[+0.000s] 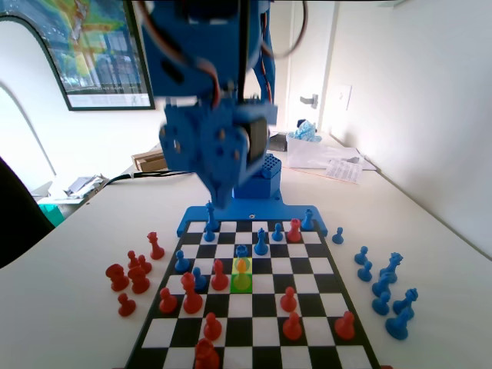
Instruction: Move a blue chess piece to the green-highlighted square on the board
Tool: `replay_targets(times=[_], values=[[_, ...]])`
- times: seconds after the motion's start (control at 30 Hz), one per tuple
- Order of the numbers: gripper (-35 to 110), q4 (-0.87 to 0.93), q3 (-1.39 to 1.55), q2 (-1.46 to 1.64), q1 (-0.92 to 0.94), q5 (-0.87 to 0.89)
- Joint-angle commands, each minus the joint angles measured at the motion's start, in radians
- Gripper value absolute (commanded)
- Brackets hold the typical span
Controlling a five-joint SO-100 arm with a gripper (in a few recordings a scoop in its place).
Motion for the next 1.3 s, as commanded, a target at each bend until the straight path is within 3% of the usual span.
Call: replay_targets(times=[0.0, 0.43, 1.27], values=[[7, -0.021, -0.083, -0.046, 0.023, 0.006], [12, -0.16, -0.06, -0.129, 0.029, 0.049], [11, -0.224, 0.067, -0.213, -0.051, 0.08]])
